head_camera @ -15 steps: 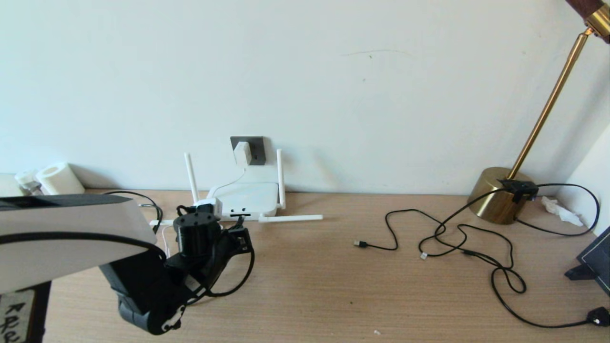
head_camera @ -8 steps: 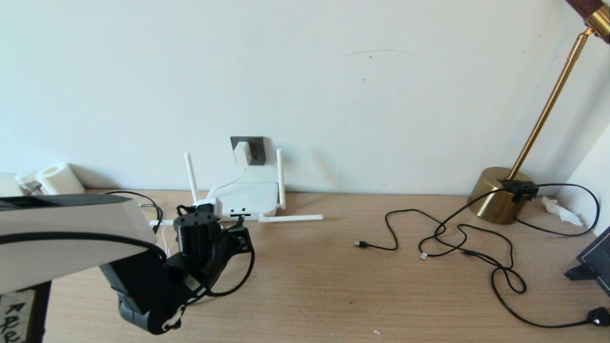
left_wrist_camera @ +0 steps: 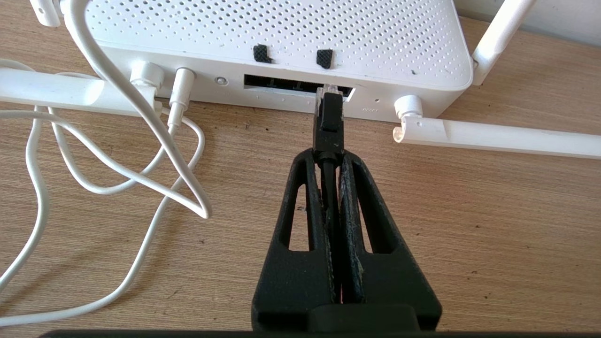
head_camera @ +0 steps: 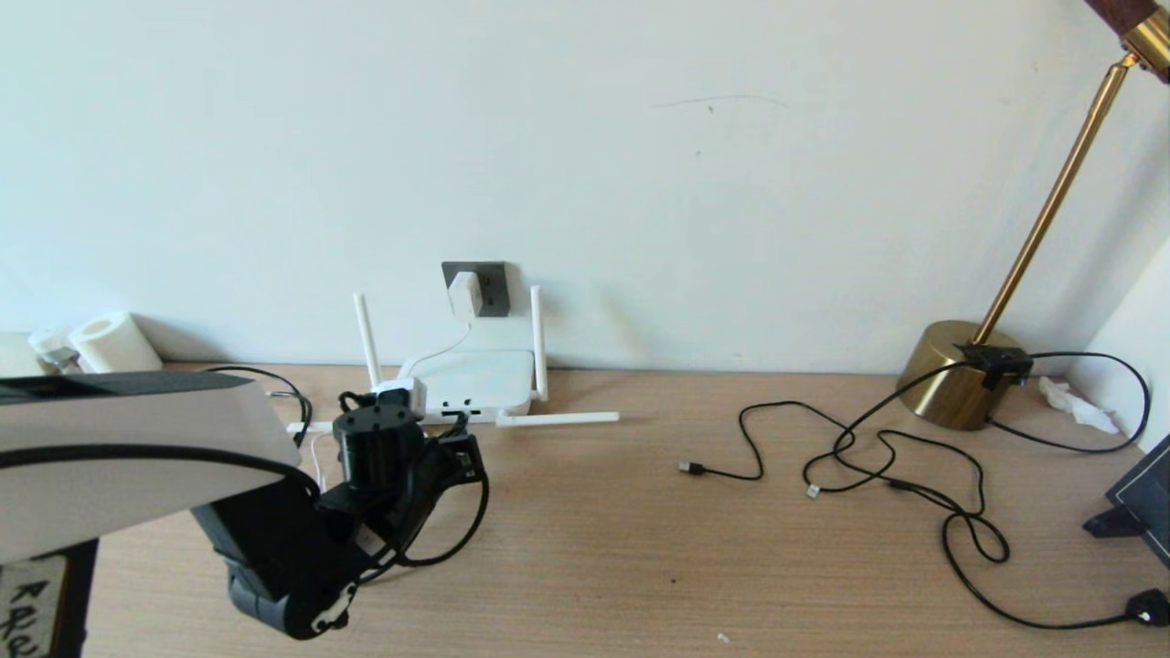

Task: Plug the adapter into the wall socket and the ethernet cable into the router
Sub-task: Align cable and router interface

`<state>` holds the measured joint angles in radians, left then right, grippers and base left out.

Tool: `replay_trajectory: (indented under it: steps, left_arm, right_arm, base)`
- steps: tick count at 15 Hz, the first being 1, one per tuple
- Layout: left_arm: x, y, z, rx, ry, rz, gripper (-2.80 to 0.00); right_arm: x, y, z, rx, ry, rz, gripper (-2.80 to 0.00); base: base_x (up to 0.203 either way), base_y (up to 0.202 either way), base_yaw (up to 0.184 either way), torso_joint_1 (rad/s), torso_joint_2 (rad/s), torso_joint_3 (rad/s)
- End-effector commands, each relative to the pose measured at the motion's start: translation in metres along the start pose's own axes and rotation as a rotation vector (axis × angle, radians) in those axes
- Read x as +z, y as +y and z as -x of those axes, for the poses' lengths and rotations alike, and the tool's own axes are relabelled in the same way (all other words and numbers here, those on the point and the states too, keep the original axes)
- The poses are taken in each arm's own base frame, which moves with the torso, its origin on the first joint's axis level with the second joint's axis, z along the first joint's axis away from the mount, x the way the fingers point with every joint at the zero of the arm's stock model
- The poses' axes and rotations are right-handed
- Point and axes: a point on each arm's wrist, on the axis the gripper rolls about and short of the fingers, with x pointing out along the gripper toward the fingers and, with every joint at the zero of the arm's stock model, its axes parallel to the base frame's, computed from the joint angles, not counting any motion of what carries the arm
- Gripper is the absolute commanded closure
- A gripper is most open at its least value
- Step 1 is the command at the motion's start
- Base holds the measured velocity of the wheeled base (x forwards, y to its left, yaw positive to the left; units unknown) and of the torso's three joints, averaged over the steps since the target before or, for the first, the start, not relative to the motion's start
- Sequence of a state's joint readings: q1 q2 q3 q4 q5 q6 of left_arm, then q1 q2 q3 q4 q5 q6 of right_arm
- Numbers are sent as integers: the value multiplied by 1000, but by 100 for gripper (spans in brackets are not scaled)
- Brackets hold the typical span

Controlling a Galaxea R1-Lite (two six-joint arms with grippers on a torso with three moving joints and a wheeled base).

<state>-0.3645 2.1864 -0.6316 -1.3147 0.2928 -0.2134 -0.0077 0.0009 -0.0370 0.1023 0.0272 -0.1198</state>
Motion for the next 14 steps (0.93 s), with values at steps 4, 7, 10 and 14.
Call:
replay_trajectory:
  steps: [4,7,10,14]
  left_arm:
    - [2,2,-2,6,-12,6,0]
    - [3,5,-2,16,-14,9,0]
    - [7,8,2,18,-17,8,0]
    - [16,5,5,-2,-46,2,0]
  right_arm:
    - [0,0,0,1,1,1,0]
    - [0,0,0,1,1,1,0]
    - [0,0,0,1,1,1,0]
    - [0,0,0,1,1,1,0]
  base:
    - [0,0,0,0,0,0]
    - [0,0,0,0,0,0]
    - [0,0,0,0,0,0]
    - [0,0,0,0,0,0]
